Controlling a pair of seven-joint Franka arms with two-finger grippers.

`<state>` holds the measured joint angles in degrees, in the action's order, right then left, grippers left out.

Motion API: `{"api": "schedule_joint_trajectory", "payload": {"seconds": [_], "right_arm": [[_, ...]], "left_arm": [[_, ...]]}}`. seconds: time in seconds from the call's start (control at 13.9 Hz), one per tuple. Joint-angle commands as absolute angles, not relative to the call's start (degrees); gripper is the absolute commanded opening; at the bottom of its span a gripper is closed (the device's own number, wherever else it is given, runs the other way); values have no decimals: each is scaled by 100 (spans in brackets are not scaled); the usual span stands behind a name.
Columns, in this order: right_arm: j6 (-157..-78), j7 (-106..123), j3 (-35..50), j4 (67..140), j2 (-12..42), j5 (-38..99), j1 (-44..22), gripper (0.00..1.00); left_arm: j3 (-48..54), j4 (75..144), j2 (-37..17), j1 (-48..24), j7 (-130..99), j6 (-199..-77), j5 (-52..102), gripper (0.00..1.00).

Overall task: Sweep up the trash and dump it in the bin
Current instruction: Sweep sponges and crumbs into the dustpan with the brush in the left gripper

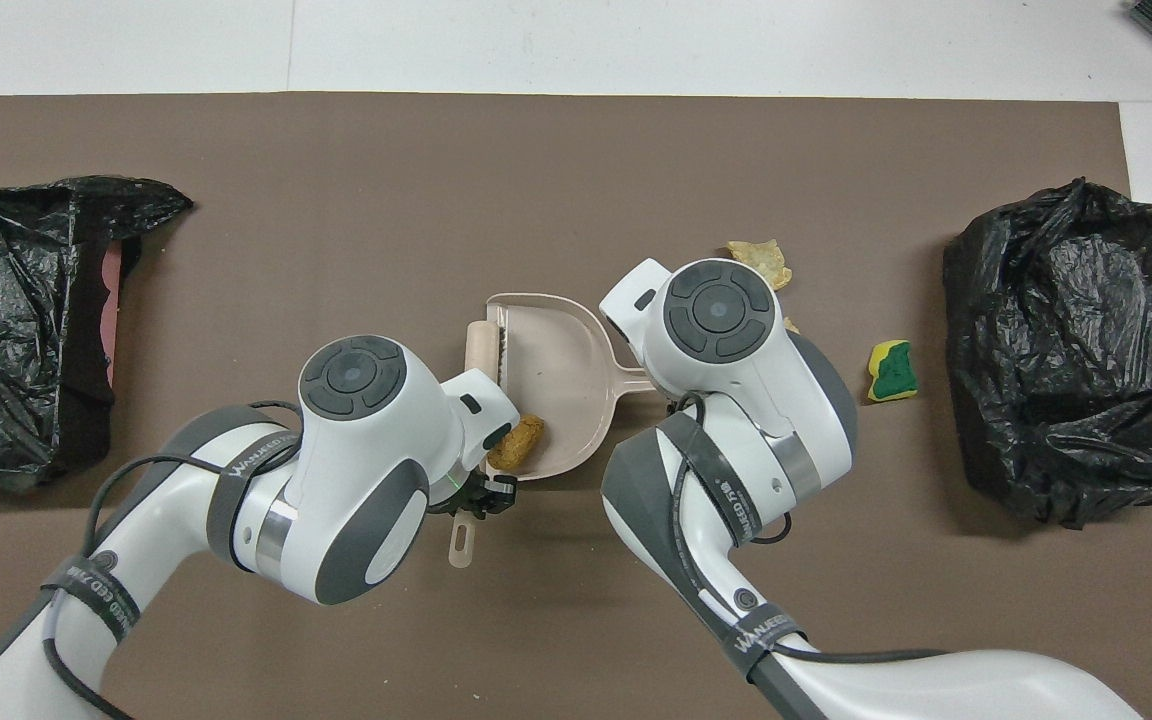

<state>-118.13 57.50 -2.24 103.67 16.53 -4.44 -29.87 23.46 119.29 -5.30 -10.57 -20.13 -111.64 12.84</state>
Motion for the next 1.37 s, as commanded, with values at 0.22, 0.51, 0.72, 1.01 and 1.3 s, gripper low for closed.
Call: {"api": "schedule_joint_trajectory", "payload": {"seconds": [0.22, 0.51, 0.72, 1.01, 1.3], "right_arm": [[-12015, 5924, -211, 10521, 1600, -519, -2988, 0], [-12050, 5941, -211, 10520, 1600, -527, -2997, 0], [-12050, 5933, -211, 10521, 1600, -527, -3006, 0], [-12032, 5950, -211, 10521, 1591, -527, -3006, 0], [-12041, 5950, -211, 10521, 1600, -527, -3006, 0]], "left_arm": [[1706, 11830, 420, -792, -2372, -9602, 1328, 0], [1319, 12040, 571, -650, -2417, -9114, 564, 0], [1029, 12295, 747, -545, -2470, -9114, -182, 0], [844, 12944, 1176, -378, -2522, -9184, -904, 0], [835, 13517, 1389, -369, -2811, -9351, -1160, 0]]}}
